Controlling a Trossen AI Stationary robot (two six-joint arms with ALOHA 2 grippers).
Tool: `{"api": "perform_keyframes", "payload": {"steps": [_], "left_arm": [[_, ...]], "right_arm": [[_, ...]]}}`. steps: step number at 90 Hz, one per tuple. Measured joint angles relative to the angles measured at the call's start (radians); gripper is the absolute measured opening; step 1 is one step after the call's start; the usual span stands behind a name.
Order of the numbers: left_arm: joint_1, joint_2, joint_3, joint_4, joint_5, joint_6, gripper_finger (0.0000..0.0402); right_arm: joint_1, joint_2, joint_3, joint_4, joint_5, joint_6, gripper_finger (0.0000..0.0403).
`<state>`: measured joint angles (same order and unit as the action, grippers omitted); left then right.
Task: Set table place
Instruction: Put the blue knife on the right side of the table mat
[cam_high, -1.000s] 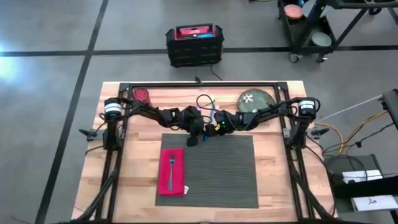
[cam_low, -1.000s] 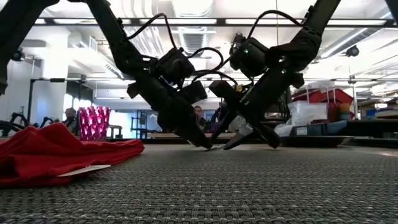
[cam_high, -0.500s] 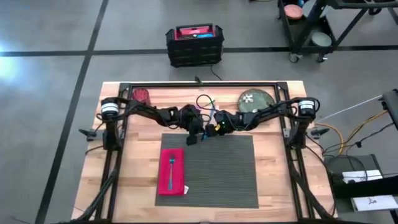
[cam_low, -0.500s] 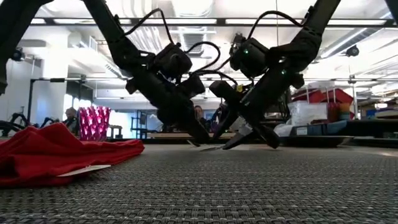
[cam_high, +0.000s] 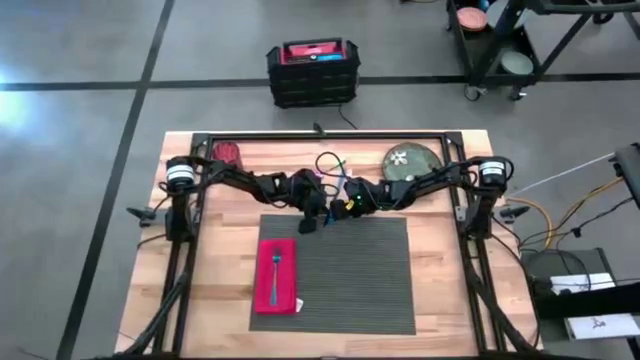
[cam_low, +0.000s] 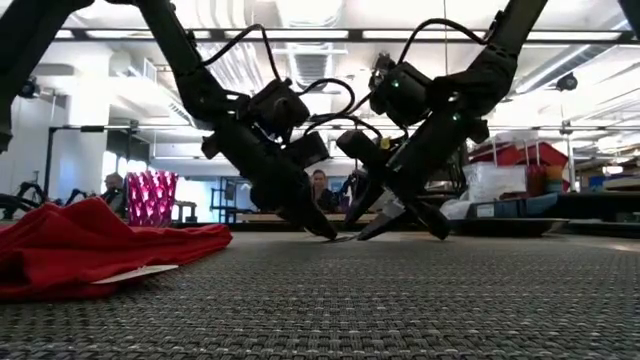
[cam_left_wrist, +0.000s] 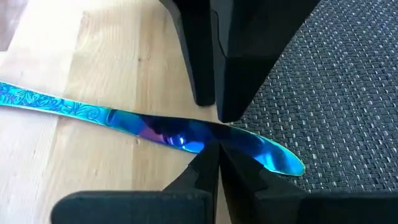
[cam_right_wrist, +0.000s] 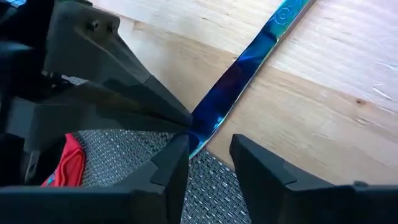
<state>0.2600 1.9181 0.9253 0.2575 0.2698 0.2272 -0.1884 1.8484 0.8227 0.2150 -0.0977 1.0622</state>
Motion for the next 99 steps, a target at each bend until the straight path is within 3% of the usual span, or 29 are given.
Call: {"api": "perform_keyframes", "payload": {"steps": [29, 74, 99], "left_arm": [[0.002, -0.025, 0.0, -0.008, -0.002, -0.001, 0.0], [0.004, -0.005, -0.004, -0.01, -0.025, 0.0, 0.0], [0.004, -0.005, -0.005, -0.007, -0.025, 0.0, 0.0]], "right_arm": [[0.002, 0.0, 0.0, 0.0, 0.001, -0.008, 0.0101], [0.003, 0.0, 0.0, 0.004, -0.005, -0.002, 0.0122], [0.008, 0.012, 0.0, 0.01, 0.018, 0.059, 0.0102]]}}
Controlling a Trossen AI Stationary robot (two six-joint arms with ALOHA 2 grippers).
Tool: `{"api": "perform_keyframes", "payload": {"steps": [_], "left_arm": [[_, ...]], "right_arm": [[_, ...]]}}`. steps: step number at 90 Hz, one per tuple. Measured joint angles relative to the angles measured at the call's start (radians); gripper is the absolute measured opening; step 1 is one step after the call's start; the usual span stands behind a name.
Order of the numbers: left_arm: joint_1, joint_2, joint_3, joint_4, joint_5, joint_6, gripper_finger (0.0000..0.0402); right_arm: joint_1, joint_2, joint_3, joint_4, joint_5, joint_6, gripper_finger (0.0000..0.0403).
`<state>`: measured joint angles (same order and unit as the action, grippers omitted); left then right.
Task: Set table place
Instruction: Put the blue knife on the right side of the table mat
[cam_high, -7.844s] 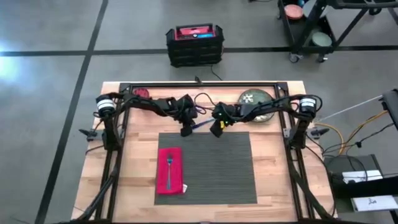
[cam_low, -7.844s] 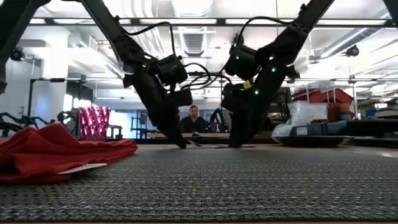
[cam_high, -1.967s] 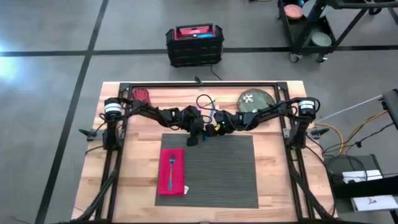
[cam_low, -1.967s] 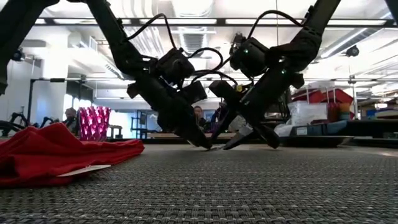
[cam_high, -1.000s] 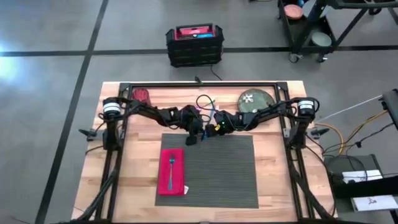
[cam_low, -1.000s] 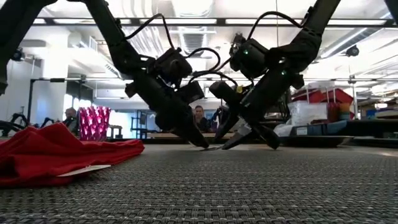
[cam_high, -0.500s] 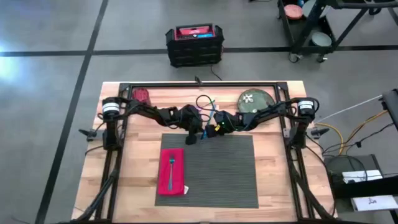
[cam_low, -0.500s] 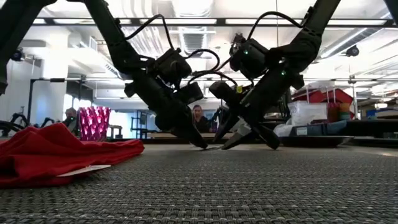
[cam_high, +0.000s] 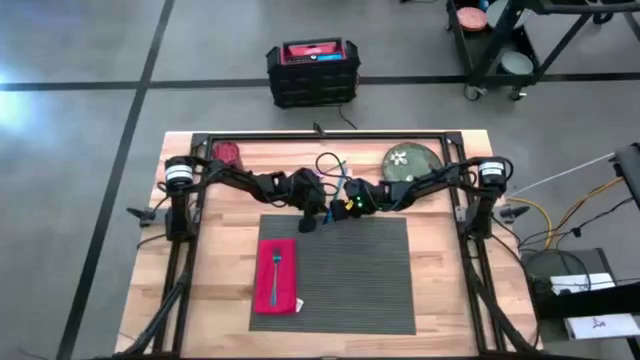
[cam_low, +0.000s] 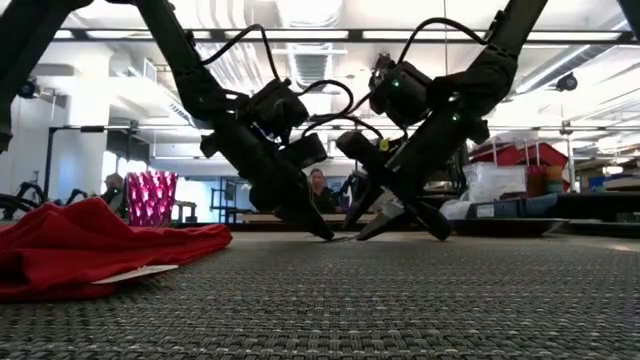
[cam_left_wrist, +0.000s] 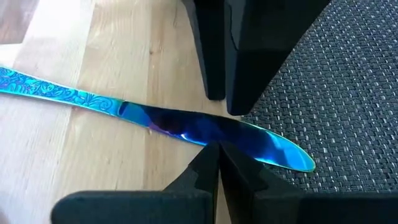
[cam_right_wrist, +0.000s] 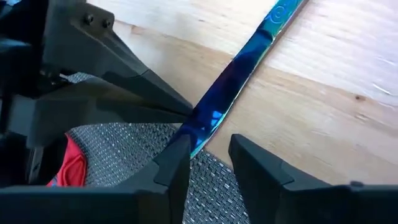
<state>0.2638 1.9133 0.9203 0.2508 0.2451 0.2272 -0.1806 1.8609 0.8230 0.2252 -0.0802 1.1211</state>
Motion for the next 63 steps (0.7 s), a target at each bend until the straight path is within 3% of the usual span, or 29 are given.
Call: {"api": "perform_keyframes", "payload": {"steps": [27, 63], "left_arm": [[0.0, 0.055, 0.0, 0.068, 0.016, -0.011, 0.0], [0.0, 0.067, 0.0, 0.091, 0.029, -0.026, 0.0]], "right_arm": [[0.001, 0.006, 0.005, 0.014, 0.026, 0.03, 0.0087], [0.006, 0.029, 0.005, 0.059, 0.046, 0.047, 0.0105]]}}
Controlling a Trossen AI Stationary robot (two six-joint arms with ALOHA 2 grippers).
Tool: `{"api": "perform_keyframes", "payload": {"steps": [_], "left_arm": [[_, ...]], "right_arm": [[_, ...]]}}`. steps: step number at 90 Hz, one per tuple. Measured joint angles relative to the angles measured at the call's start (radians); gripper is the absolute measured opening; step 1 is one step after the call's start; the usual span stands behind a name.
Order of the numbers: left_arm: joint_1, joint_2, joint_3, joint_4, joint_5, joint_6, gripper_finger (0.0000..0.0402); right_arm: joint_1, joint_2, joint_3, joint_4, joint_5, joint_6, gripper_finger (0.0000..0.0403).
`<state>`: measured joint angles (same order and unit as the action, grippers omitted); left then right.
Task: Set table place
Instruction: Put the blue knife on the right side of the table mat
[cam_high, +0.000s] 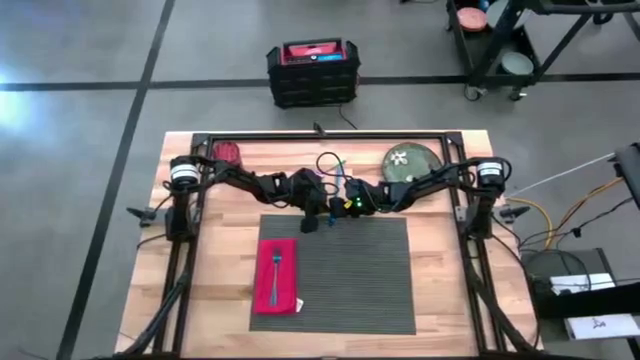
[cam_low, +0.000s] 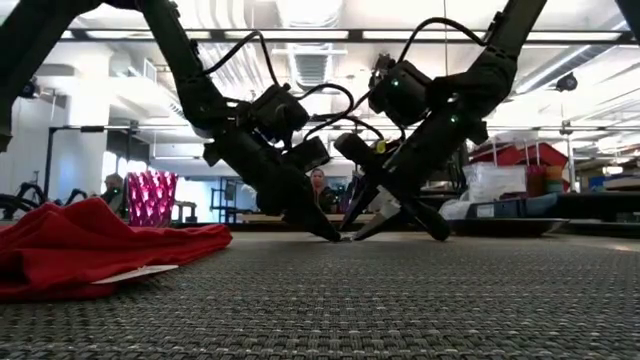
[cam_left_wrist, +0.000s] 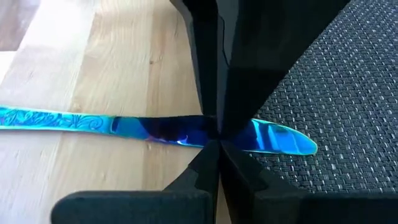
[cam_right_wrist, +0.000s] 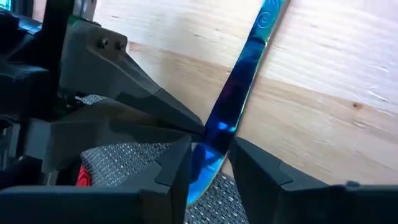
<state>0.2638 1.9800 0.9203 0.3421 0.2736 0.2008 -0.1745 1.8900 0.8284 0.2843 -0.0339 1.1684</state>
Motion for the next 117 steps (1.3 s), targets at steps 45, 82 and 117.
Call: {"api": "perform_keyframes", "payload": {"steps": [45, 82, 117], "left_arm": [[0.0, 0.002, 0.0, 0.0, 0.002, 0.0, 0.0], [-0.003, -0.083, 0.002, 0.039, -0.008, -0.082, 0.0], [-0.004, 0.06, 0.121, 0.01, -0.026, -0.144, 0.0]], "right_arm": [[0.006, 0.004, 0.0, 0.122, 0.011, -0.023, 0.0082], [-0.037, -0.172, 0.004, -0.202, 0.015, -0.217, 0.0053], [-0.066, -0.169, 0.0, -0.328, 0.057, -0.283, 0.0071]]}}
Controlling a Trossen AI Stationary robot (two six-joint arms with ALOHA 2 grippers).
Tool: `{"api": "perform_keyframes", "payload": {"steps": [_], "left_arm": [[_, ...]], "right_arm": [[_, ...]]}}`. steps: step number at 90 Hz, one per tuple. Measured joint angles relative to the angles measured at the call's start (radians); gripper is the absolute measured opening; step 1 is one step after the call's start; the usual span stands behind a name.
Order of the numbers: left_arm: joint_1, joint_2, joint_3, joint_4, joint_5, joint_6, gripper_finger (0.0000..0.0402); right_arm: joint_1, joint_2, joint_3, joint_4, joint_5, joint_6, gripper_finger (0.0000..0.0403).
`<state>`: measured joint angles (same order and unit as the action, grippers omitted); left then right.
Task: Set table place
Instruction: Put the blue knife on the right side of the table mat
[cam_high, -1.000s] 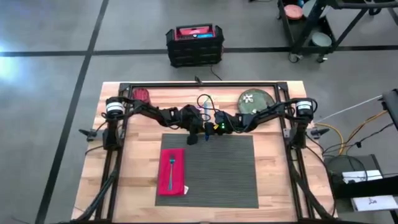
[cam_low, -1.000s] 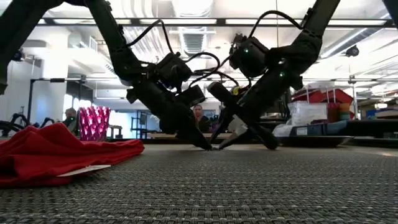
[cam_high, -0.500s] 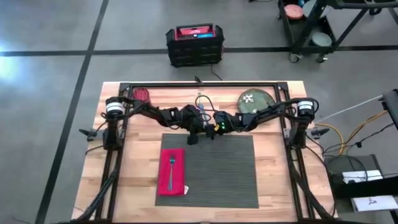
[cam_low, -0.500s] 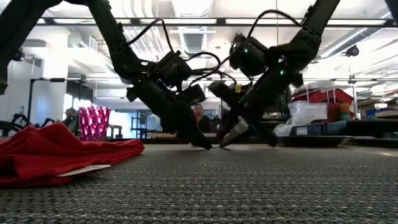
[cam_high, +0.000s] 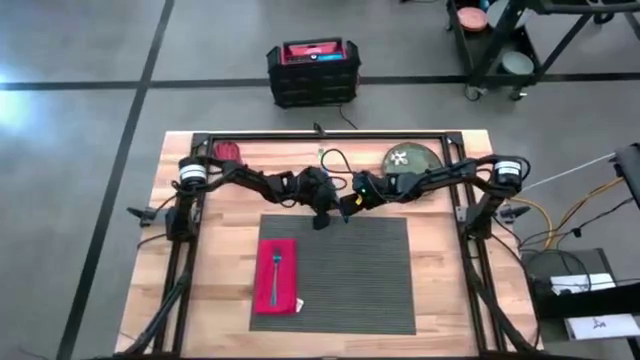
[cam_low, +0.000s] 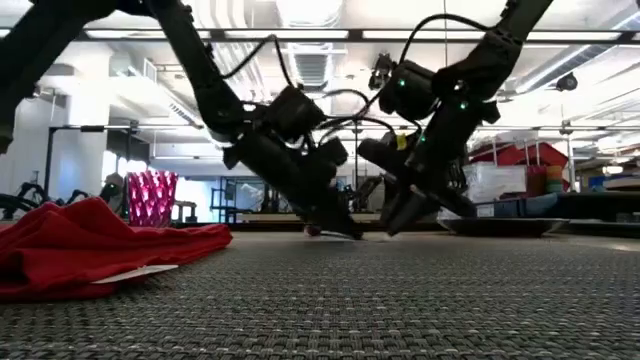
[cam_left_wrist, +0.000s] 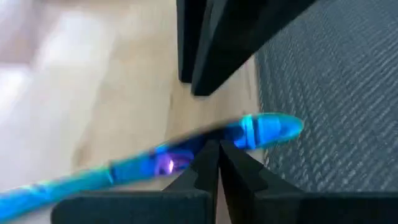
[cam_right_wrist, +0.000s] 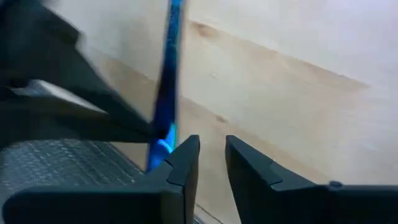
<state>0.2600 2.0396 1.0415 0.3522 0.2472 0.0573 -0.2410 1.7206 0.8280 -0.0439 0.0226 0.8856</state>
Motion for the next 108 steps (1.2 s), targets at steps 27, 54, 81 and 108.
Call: {"api": "perform_keyframes", "payload": {"steps": [27, 54, 81, 108], "left_arm": [[0.0, 0.026, 0.016, -0.02, 0.002, -0.024, 0.0], [0.0, 0.022, 0.014, -0.042, 0.002, -0.026, 0.0], [0.015, -0.164, 0.012, -0.152, -0.172, 0.129, 0.0], [0.107, -0.054, 0.059, -0.221, -0.205, 0.145, 0.0]], "right_arm": [[0.007, 0.032, 0.002, 0.012, -0.002, -0.019, 0.0081], [0.008, 0.032, 0.001, 0.025, -0.025, -0.058, 0.007], [0.026, -0.027, -0.002, 0.021, -0.057, -0.199, 0.0033], [0.056, 0.043, 0.0, 0.067, -0.059, -0.275, 0.0003]]}}
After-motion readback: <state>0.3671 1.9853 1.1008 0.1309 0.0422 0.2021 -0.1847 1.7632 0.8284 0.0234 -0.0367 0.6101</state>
